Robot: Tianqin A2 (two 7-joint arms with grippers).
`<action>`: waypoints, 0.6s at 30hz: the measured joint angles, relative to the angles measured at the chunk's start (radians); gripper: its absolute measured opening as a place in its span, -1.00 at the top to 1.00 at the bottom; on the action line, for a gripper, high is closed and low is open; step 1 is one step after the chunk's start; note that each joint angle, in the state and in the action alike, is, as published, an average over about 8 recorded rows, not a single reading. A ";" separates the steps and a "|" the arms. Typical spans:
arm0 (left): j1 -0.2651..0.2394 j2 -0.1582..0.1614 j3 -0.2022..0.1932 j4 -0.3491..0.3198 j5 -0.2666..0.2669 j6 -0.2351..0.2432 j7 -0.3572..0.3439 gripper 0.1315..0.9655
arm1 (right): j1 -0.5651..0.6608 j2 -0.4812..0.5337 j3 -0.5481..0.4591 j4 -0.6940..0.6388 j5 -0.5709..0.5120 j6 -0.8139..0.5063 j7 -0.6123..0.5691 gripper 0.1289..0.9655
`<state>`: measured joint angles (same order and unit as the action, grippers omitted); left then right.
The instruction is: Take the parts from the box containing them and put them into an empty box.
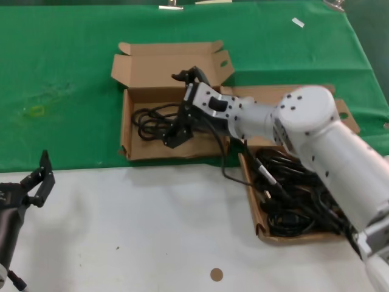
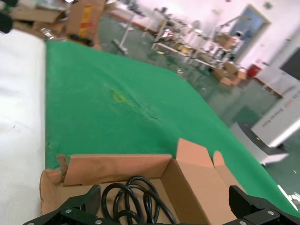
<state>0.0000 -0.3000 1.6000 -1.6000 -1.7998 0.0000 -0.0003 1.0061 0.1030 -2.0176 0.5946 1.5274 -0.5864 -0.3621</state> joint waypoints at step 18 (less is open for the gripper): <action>0.000 0.000 0.000 0.000 0.000 0.000 0.000 -0.69 | -0.367 0.072 0.152 0.367 0.099 0.214 0.132 -1.00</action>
<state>0.0000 -0.3000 1.6000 -1.6000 -1.7998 0.0000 0.0001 0.6393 0.1748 -1.8654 0.9611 1.6267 -0.3726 -0.2301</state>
